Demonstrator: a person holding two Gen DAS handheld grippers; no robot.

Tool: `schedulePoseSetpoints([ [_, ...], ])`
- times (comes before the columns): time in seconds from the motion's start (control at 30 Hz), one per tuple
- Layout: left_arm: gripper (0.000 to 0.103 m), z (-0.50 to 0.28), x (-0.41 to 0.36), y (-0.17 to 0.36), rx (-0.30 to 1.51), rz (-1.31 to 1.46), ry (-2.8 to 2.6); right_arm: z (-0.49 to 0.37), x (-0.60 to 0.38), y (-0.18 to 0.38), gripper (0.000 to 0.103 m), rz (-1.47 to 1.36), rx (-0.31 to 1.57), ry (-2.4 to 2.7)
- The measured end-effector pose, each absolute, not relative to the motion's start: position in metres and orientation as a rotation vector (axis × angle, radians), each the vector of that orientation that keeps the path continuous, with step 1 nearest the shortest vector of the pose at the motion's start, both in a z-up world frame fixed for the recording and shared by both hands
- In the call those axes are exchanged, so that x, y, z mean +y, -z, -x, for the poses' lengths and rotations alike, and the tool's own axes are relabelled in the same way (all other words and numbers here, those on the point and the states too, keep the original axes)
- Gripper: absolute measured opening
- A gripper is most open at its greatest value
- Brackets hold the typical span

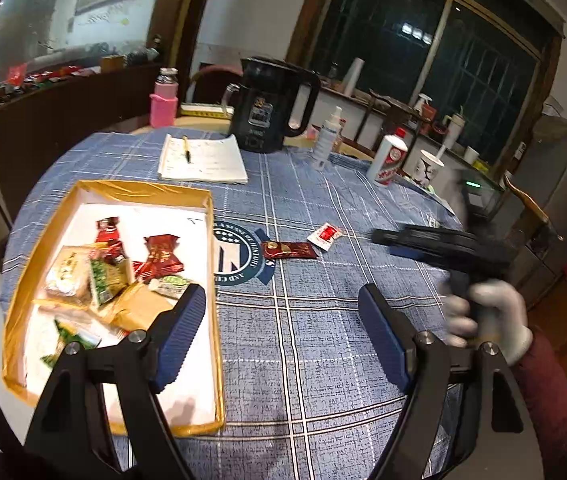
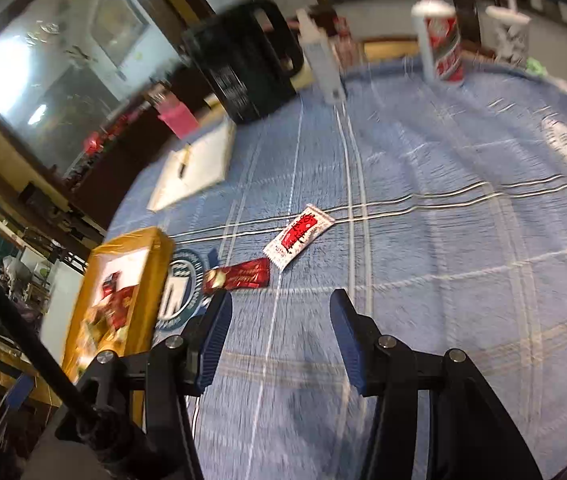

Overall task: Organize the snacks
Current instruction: 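Grasp the red-and-white candy packet with the right tool, then grasp the red wafer bar with the left tool while right tool holds candy packet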

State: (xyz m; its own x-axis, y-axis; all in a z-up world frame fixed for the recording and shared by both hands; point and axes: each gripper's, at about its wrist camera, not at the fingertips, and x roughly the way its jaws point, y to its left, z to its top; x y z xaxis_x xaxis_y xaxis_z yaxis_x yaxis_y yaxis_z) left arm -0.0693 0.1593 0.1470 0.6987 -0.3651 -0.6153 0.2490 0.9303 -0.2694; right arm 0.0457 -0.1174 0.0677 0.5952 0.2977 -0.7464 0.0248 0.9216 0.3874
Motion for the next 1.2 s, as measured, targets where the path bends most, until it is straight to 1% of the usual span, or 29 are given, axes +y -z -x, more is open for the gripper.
schedulePoseSetpoints([
  [0.07, 0.079, 0.057, 0.159, -0.146, 0.737, 0.157, 0.354, -0.071, -0.102, -0.054, 0.051, -0.332, 0.944, -0.11],
  [0.27, 0.079, 0.026, 0.163, -0.145, 0.741, 0.124, 0.347, -0.13, -0.082, -0.029, 0.051, -0.309, 1.012, 0.012],
  [0.47, 0.079, -0.011, 0.164, -0.129, 0.802, 0.164, 0.37, -0.155, -0.065, -0.011, 0.051, -0.238, 1.057, 0.116],
  [0.53, 0.079, -0.023, 0.163, -0.126, 0.822, 0.189, 0.387, -0.158, -0.06, -0.011, 0.038, -0.18, 1.05, 0.158],
  [0.57, 0.079, -0.029, 0.16, -0.124, 0.831, 0.195, 0.393, -0.158, -0.058, -0.01, 0.029, -0.139, 1.047, 0.179],
  [0.6, 0.079, -0.033, 0.157, -0.122, 0.837, 0.194, 0.396, -0.157, -0.058, -0.01, 0.025, -0.12, 1.043, 0.174],
  [0.7, 0.079, -0.046, 0.137, -0.115, 0.869, 0.149, 0.413, -0.152, -0.07, -0.011, 0.021, -0.139, 1.035, 0.151],
  [0.8, 0.079, -0.058, 0.11, -0.104, 0.913, 0.066, 0.442, -0.141, -0.086, -0.011, 0.02, -0.173, 1.032, 0.127],
  [1.0, 0.079, -0.096, 0.049, -0.073, 1.018, -0.112, 0.491, -0.085, -0.111, -0.011, 0.02, -0.278, 1.026, -0.008],
  [1.1, 0.079, -0.119, 0.031, -0.057, 1.045, -0.141, 0.483, -0.061, -0.122, -0.011, 0.02, -0.333, 1.023, -0.063],
  [1.2, 0.079, -0.139, 0.028, -0.038, 1.115, -0.136, 0.468, -0.044, -0.132, -0.015, 0.02, -0.358, 1.013, -0.096],
])
